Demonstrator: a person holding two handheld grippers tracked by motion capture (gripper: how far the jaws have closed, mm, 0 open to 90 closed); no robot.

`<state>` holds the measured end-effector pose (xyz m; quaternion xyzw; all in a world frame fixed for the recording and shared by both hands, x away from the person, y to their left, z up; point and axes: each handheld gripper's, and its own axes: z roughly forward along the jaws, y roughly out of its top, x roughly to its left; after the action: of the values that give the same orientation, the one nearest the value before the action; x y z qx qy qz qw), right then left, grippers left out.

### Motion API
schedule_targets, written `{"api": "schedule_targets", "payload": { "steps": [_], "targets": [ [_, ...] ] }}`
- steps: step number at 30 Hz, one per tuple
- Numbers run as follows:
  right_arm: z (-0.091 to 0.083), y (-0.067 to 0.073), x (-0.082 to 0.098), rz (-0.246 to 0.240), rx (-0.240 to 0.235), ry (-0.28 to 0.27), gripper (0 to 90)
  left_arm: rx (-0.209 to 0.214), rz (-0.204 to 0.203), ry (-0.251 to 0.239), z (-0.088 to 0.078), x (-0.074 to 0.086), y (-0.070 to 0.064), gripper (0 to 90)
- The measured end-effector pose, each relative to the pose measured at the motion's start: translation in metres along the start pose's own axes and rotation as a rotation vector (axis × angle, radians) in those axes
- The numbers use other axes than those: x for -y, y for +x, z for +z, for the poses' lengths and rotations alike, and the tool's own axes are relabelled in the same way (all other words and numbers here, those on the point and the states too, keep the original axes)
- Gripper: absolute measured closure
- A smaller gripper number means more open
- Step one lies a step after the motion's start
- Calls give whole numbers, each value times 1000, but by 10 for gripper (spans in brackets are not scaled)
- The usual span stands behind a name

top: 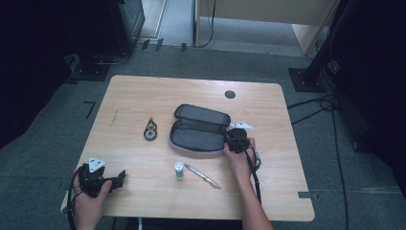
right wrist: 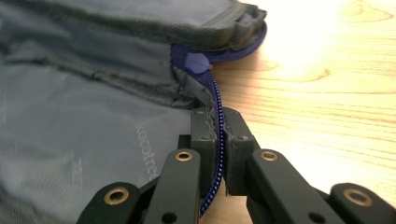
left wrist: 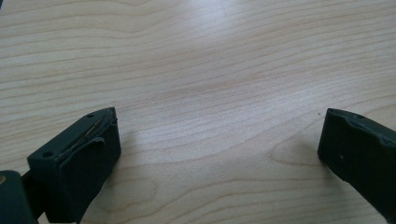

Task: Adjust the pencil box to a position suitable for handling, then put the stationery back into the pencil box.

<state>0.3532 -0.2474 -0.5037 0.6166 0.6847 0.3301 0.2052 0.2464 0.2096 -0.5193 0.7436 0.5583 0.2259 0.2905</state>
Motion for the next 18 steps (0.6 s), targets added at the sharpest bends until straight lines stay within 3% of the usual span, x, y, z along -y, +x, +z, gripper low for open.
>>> {"api": "schedule_targets", "payload": {
  "steps": [4, 5, 6, 8, 9, 13, 15, 18],
  "targets": [
    [1, -2, -1, 18, -11, -16, 849, 0, 0, 0, 0, 0, 0, 0],
    [1, -1, 0, 23, -19, -22, 773, 0, 0, 0, 0, 0, 0, 0],
    [1, -1, 0, 23, -19, -22, 773, 0, 0, 0, 0, 0, 0, 0],
    [-1, 0, 0, 33, -53, -28, 627, 0, 1, 0, 0, 0, 0, 0],
    [-4, 3, 0, 14, -44, -36, 515, 0, 1, 0, 0, 0, 0, 0],
    [-14, 2, 0, 11, -31, -69, 412, 0, 0, 0, 0, 0, 0, 0],
    [-24, 0, -2, 13, -65, -80, 286, 0, 0, 0, 0, 0, 0, 0],
    [-31, -1, -2, 2, -79, -85, 270, 0, 1, 0, 0, 0, 0, 0]
  ]
}}
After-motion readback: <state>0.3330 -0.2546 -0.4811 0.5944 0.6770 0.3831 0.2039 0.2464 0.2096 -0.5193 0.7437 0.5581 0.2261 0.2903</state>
